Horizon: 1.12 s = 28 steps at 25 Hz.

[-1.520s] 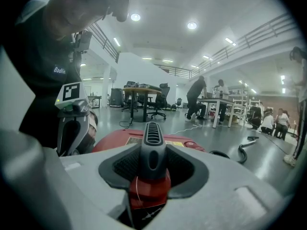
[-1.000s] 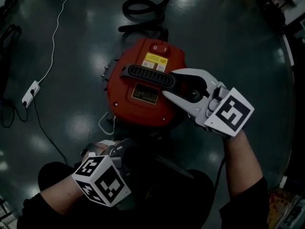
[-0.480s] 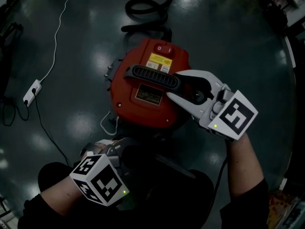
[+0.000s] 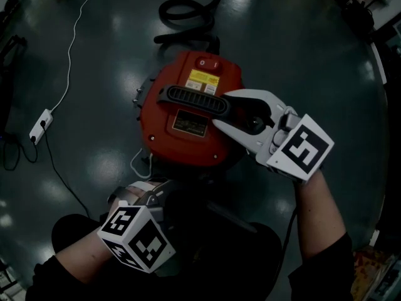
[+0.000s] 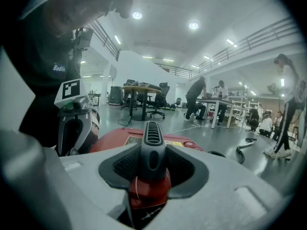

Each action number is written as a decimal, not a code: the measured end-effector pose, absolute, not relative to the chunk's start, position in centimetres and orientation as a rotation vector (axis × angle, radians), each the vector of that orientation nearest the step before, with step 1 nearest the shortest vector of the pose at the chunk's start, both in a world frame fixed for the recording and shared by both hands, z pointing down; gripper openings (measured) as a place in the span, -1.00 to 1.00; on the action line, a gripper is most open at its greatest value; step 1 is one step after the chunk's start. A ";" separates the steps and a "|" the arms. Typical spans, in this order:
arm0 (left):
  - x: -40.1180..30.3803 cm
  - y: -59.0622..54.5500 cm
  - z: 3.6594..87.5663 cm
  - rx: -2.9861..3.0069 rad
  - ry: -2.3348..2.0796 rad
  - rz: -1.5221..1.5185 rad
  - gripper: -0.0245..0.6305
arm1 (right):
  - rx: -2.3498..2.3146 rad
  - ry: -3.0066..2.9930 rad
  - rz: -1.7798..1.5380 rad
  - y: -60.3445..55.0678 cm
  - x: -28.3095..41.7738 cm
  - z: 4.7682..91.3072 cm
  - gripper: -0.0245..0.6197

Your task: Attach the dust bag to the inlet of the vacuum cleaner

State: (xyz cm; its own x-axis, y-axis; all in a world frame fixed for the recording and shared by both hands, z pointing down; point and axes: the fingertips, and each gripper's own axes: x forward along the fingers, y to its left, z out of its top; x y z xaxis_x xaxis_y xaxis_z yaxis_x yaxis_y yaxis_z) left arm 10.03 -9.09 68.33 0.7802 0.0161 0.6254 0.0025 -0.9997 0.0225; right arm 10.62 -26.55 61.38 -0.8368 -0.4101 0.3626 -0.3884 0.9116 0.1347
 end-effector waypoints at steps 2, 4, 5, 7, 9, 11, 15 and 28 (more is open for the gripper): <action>9.7 -9.2 68.4 2.927 0.002 1.013 -0.74 | 0.584 -2.683 -0.082 -26.5 10.6 61.4 -0.44; 9.2 -9.4 68.3 2.913 -0.011 0.994 -0.73 | 0.581 -2.678 -0.084 -26.5 10.6 61.4 -0.44; 9.0 -9.5 68.3 2.910 -0.015 0.989 -0.73 | 0.580 -2.675 -0.084 -26.5 10.6 61.4 -0.44; 8.9 -9.6 68.3 2.908 -0.019 0.989 -0.73 | 0.580 -2.672 -0.084 -26.5 10.6 61.5 -0.44; 9.2 -9.5 68.4 2.909 -0.014 0.997 -0.73 | 0.582 -2.670 -0.084 -26.5 10.7 61.5 -0.44; 9.6 -9.4 68.4 2.911 -0.010 1.008 -0.73 | 0.585 -2.668 -0.084 -26.6 10.7 61.5 -0.44; 9.8 -9.4 68.4 2.929 -0.020 1.013 -0.70 | 0.583 -2.662 -0.097 -26.6 10.7 61.5 -0.44; 8.9 -9.3 68.6 2.971 -0.014 1.066 -0.46 | 0.589 -2.630 -0.119 -26.6 10.7 61.7 -0.43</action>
State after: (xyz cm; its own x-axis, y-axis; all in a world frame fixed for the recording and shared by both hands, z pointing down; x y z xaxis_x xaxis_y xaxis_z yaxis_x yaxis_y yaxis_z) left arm 8.86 -9.32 68.56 0.7719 -0.0133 0.6356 -0.0031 -0.9998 -0.0172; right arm 10.67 -26.61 61.71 -0.8124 -0.4239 0.4004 -0.3859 0.9057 0.1757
